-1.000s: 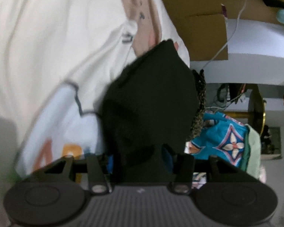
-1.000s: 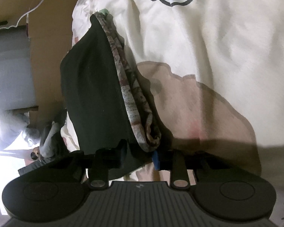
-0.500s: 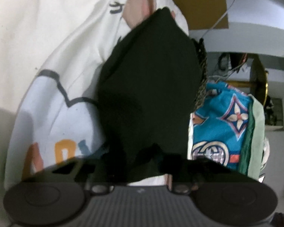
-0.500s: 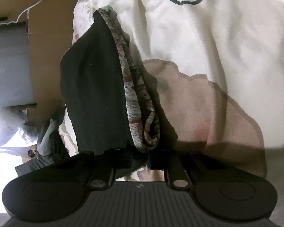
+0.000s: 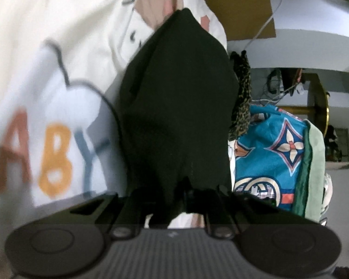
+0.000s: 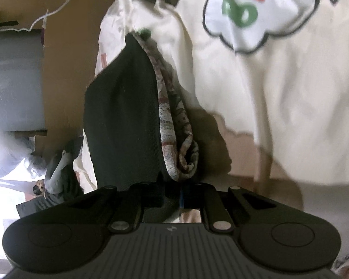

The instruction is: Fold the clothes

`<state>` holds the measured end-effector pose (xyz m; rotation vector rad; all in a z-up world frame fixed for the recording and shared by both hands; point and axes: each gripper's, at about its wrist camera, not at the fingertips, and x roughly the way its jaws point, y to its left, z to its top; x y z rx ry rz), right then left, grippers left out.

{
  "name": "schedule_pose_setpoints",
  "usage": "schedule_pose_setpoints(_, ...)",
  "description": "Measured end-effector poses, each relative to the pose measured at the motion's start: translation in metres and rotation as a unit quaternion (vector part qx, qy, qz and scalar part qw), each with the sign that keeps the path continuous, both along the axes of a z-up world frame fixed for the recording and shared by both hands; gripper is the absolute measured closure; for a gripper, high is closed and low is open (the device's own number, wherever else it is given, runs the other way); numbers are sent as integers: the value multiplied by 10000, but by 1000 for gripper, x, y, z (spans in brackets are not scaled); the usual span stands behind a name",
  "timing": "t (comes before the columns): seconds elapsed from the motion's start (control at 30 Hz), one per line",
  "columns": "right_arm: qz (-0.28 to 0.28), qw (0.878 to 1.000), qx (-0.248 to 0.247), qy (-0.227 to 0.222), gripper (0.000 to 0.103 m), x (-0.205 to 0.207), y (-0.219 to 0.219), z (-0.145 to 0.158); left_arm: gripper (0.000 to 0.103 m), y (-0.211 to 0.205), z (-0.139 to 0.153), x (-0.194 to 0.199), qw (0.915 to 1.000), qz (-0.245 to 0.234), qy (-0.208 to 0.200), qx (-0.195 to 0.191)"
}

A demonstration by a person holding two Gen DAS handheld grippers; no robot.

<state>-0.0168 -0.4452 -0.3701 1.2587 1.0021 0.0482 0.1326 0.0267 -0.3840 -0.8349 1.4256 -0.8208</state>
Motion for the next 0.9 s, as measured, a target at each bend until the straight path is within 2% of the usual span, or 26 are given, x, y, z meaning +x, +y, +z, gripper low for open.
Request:
schedule_pose_setpoints(0.13, -76, 9997, -180, -144, 93, 5, -15, 9, 94, -5, 6, -25, 9996, 249, -7, -114)
schedule_pose_setpoints(0.47, -280, 9967, -637, -413, 93, 30, -51, 25, 97, -39, 6, -63, 9991, 370, 181, -67)
schedule_pose_setpoints(0.63, -210, 9952, -846, -443, 93, 44, -63, 29, 97, -51, 2, -70, 9993, 241, 292, -15)
schedule_pose_setpoints(0.9, -48, 9929, -1108, -433, 94, 65, -67, 33, 97, -65, -7, -76, 9978, 288, 590, -47)
